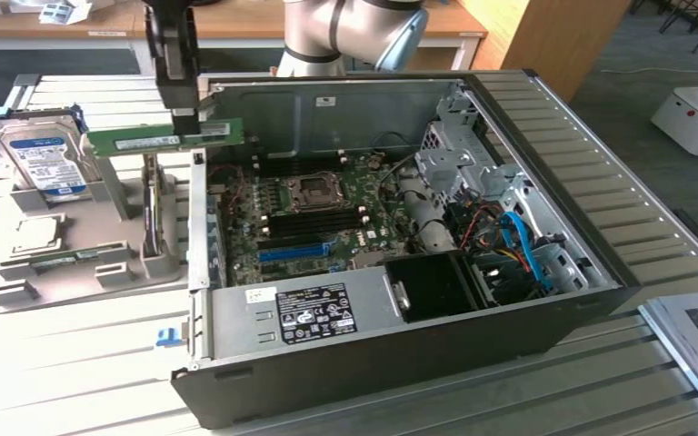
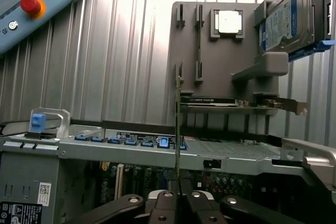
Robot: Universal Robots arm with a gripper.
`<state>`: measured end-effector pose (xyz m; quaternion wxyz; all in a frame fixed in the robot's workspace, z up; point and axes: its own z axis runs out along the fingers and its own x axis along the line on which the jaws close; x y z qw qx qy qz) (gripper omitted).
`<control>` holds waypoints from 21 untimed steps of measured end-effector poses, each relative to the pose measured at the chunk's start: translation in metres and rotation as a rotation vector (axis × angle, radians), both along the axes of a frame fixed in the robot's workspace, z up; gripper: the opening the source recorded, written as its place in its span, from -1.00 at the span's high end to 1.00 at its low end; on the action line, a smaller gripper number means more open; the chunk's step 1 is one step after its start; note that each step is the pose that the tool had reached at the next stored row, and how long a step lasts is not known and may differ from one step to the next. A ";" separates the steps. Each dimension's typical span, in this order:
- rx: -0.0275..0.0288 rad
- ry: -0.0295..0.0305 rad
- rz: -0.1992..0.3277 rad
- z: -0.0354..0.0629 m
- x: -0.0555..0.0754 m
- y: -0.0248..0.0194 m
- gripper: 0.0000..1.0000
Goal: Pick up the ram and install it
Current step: 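Pick up the ram and move it above insertion slot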
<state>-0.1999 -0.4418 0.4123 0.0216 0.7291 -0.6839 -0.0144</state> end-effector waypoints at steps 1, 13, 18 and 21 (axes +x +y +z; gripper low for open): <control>0.0000 0.0002 0.000 0.0000 0.002 0.0000 0.76; -0.0001 0.0028 0.000 0.0000 0.033 -0.0005 0.76; 0.0000 0.0032 0.000 0.0000 0.044 -0.0008 0.76; 0.0000 0.0038 0.000 0.0000 0.051 -0.0009 0.76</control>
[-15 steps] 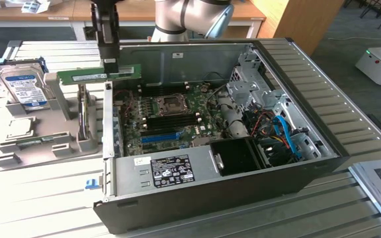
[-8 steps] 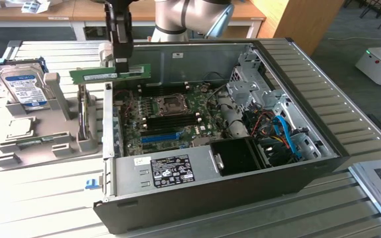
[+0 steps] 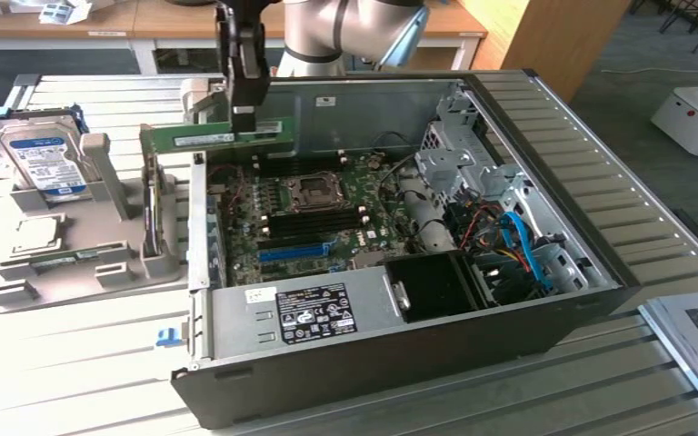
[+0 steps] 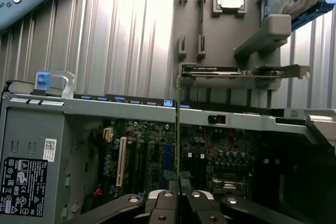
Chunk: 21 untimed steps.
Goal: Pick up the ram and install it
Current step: 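Pick up the ram and move it above insertion slot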
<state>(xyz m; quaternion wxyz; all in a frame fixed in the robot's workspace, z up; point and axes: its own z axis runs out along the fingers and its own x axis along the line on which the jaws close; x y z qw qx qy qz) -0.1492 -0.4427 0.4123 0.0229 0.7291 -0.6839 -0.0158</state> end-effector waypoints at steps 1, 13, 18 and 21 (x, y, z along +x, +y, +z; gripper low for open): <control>0.0000 0.0002 0.000 0.0000 0.002 0.0000 0.76; 0.0001 0.0039 0.000 0.0000 0.038 -0.0002 0.76; 0.0000 0.0055 0.000 0.0000 0.053 -0.0003 0.76; 0.0001 0.0062 0.000 0.0000 0.062 -0.0003 0.76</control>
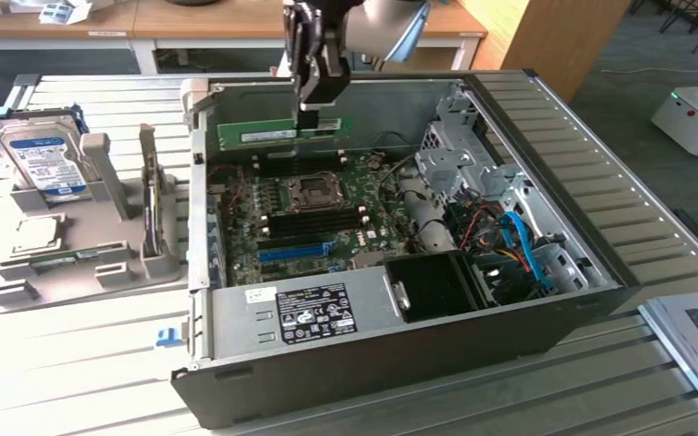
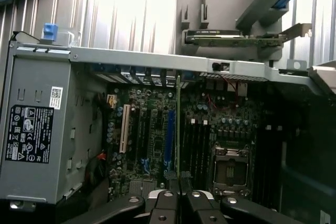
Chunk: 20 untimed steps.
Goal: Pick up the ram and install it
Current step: 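Pick up the ram and move it above insertion slot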
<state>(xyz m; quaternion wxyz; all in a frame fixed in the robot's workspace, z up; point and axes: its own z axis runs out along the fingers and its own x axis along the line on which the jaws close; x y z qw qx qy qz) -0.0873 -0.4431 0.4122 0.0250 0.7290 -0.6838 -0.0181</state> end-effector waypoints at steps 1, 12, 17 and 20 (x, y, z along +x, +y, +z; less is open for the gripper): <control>0.0000 0.0003 0.000 0.0000 0.003 0.0000 0.76; -0.0001 0.0010 0.000 0.0000 0.025 -0.0001 0.76; 0.0000 0.0011 0.000 0.0000 0.026 0.0000 0.76; 0.0002 0.0009 0.000 -0.0007 0.026 0.0000 0.76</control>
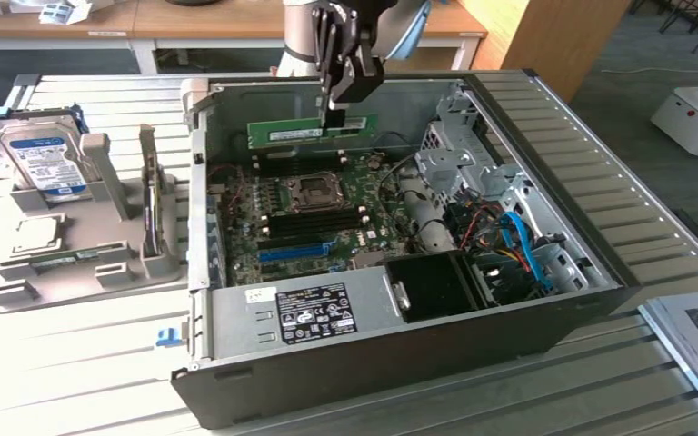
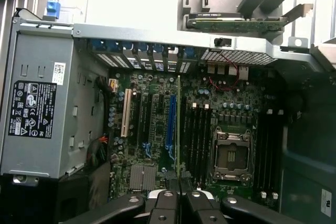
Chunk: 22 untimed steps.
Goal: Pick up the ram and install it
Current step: 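Pick up the ram and move it above insertion slot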
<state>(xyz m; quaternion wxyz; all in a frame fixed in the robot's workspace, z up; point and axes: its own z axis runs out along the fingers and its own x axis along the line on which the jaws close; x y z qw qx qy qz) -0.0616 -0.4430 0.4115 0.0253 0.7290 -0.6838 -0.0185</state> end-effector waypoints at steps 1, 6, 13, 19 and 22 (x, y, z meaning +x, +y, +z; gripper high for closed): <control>0.0000 0.0000 0.000 -0.0007 0.000 0.0000 0.76; 0.0003 0.0001 0.000 -0.0067 0.000 -0.0001 0.76; 0.0012 0.0001 0.000 -0.0181 0.000 -0.0001 0.76; 0.0026 0.0001 0.000 -0.0267 0.000 -0.0001 0.76; 0.0039 0.0001 0.000 -0.0301 0.000 -0.0001 0.76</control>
